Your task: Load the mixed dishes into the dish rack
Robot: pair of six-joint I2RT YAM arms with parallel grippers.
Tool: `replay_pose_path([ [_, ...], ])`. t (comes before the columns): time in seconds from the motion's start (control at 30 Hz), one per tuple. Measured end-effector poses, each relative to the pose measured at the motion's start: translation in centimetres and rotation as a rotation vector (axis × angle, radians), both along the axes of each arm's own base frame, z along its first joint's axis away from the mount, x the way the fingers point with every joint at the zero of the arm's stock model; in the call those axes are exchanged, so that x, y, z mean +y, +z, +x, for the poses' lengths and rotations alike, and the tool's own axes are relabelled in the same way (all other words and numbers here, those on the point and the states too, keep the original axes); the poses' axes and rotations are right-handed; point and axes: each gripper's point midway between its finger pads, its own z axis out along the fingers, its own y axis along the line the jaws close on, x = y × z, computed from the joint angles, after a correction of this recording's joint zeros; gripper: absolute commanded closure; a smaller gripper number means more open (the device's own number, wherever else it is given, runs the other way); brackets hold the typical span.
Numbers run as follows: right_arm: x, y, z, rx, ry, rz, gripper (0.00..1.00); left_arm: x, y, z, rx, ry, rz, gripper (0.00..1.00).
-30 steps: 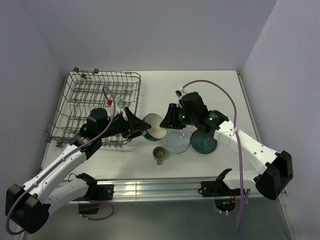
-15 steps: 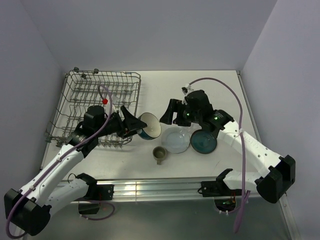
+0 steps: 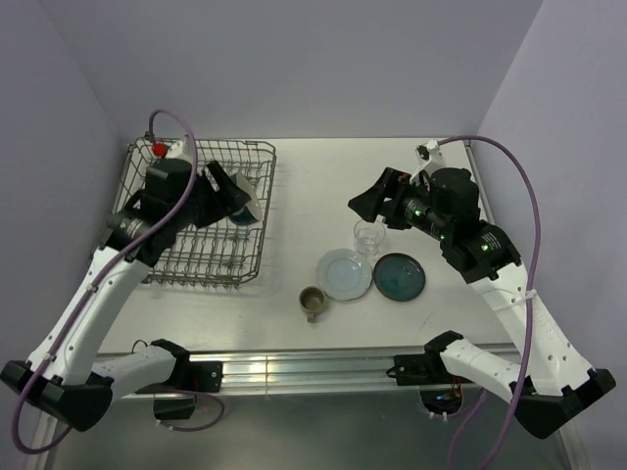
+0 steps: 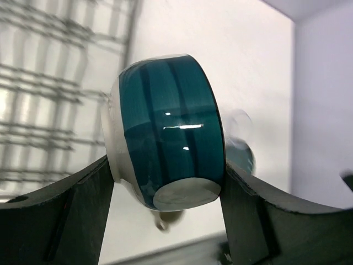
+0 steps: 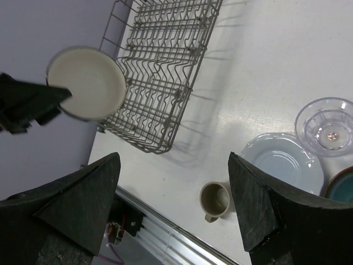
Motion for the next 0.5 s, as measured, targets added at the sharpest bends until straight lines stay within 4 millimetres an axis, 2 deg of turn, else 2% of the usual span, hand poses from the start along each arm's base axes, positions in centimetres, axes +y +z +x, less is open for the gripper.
replay_pose_path([
  [0.1, -0.1, -0.3, -0.2, 0.007, 0.004, -0.010, 0.14, 2.1, 1.3, 2.6, -0.028, 0.101, 0.135, 1.00],
  [0.2, -0.2, -1.2, -0.3, 0.027, 0.006, -0.024, 0.14, 4.3, 1.6, 5.2, -0.037, 0.196, 0.277, 1.00],
  [0.5, -0.8, -3.8, -1.0, 0.062, 0.011, -0.064, 0.15, 10.0, -3.0, 11.5, 0.090, 0.387, 0.655, 1.00],
])
